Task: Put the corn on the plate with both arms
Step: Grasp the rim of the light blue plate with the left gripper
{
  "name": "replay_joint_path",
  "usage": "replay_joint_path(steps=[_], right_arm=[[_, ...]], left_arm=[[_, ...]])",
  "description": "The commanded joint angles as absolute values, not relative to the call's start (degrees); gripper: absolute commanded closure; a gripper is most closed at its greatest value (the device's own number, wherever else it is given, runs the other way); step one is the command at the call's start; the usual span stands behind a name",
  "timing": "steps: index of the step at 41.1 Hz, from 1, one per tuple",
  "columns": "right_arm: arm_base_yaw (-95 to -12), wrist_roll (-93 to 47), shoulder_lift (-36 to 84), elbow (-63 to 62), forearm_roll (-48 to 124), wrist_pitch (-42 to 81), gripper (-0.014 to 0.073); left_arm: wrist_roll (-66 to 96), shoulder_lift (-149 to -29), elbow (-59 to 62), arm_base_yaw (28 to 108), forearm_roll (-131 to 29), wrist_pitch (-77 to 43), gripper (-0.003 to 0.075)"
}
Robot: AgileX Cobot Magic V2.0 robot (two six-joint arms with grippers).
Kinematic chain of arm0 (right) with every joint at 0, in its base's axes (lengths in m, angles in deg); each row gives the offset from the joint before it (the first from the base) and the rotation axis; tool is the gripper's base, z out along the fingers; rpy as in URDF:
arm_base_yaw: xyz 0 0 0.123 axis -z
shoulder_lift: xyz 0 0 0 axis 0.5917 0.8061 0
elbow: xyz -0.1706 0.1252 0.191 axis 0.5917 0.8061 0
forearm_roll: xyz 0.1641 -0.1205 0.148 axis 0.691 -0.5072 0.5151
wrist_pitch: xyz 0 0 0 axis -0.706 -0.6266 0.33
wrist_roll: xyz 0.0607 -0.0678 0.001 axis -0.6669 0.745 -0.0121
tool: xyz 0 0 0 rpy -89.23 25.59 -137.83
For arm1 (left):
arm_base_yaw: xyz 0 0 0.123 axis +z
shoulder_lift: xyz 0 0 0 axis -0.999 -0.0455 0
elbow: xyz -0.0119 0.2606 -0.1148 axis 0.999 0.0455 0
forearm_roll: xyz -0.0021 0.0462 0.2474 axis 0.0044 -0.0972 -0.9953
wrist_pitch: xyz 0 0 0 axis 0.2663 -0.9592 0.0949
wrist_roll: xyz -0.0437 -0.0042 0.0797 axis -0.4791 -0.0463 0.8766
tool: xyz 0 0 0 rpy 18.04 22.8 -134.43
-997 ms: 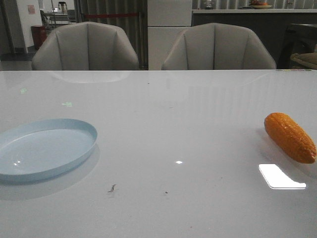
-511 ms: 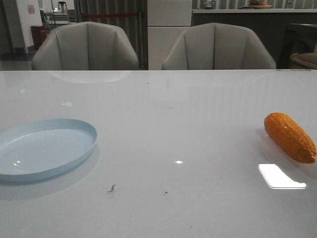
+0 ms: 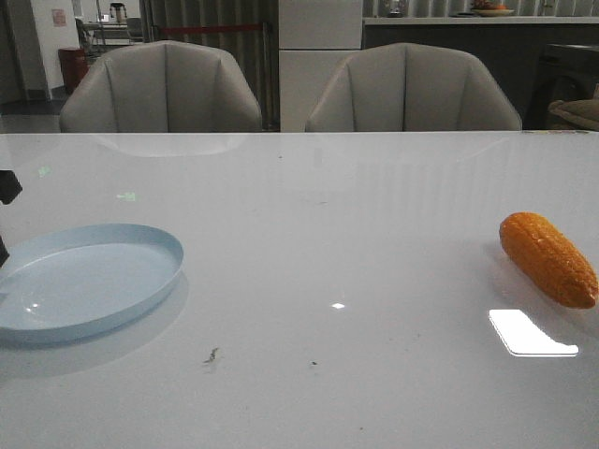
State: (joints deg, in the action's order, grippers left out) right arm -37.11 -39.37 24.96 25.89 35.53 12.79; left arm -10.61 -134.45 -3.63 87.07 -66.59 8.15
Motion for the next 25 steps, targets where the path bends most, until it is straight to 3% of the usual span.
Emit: replay_joint_path(steps=[1, 13, 18, 23, 25], right_arm=[[-37.14, -39.22, 24.3, 23.76, 35.73, 15.79, -0.0003], [-37.14, -39.22, 24.3, 23.76, 35.73, 15.62, -0.0003], [-37.14, -39.22, 24.3, 23.76, 35.73, 15.38, -0.0003], [-37.14, -39.22, 24.3, 23.76, 35.73, 15.27, -0.0003], [-37.14, -39.22, 24.3, 23.76, 35.73, 15.21, -0.0003]], left_arm=[[-10.1, -133.19, -5.5, 87.0, -65.29, 6.67, 0.0311], [-9.94, -135.44, -5.5, 87.0, -63.48, 6.62, 0.0323], [-9.94, -135.44, -5.61, 87.0, -63.48, 6.62, 0.0447], [-9.94, -135.44, -5.61, 87.0, -63.24, 7.06, 0.0635], [-9.94, -135.44, -5.61, 87.0, -62.99, 7.3, 0.062]])
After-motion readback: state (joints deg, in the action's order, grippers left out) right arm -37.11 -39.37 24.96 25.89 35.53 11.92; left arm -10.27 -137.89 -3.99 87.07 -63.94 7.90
